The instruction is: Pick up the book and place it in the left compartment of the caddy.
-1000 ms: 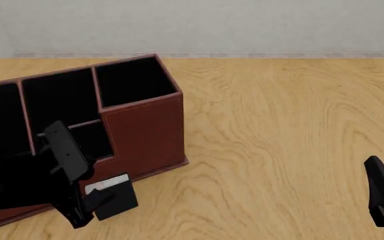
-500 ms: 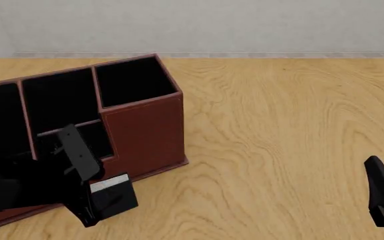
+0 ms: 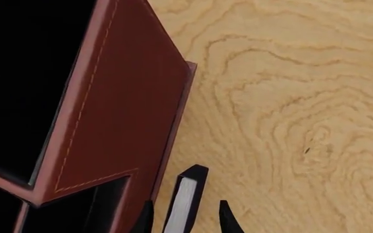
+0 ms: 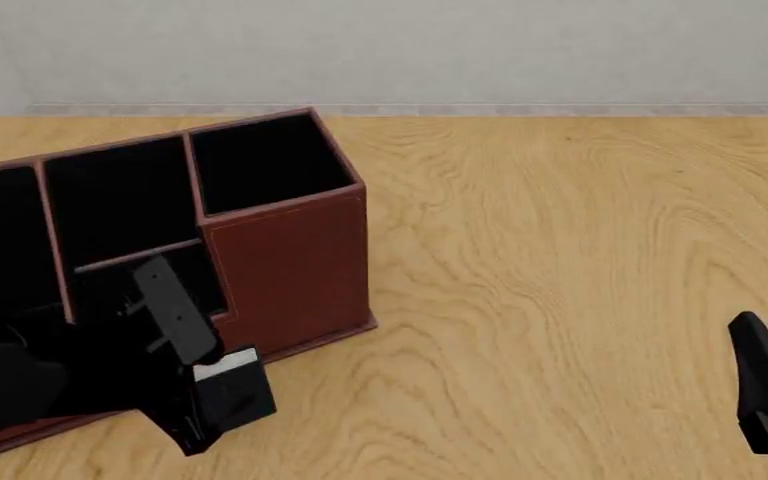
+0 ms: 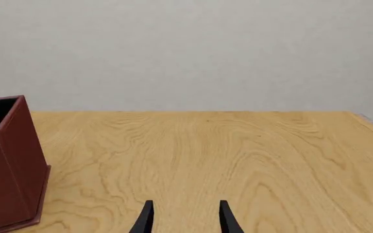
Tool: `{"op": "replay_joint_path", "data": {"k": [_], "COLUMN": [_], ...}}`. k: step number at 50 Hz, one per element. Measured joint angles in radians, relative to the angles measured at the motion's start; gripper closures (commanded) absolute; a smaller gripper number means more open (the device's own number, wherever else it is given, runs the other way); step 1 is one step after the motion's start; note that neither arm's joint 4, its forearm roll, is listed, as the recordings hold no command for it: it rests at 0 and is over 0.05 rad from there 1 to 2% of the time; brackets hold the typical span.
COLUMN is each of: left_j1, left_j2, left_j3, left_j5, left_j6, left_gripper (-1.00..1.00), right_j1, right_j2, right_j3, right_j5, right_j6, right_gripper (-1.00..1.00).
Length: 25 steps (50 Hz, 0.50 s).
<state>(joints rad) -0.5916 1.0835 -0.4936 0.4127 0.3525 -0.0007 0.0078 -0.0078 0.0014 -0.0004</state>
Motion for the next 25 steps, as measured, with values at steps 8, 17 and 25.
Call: {"op": "replay_joint_path", "data": {"k": [8,17,25], "left_j1": [-0.002,-0.007,-0.007], "left_j2": [0.017,0.041,0.067], "left_j3": [0.007,0.013,0.018], "left_j5": [-0.018,-0.043,-0.068], "left_j6": [-0.006,-0.016,-0.022], "left_gripper": [-1.00,-1.00,-1.00], "right_j1": [0.000,0.000,0.000], "right_j2": [0.000,0.000,0.000], "right_j3": [0.000,0.000,0.000], "right_j5": [0.000,0.000,0.000], "right_j6": [0.000,0.000,0.000], "right_gripper": [-1.00,-1.00,-1.00]}}
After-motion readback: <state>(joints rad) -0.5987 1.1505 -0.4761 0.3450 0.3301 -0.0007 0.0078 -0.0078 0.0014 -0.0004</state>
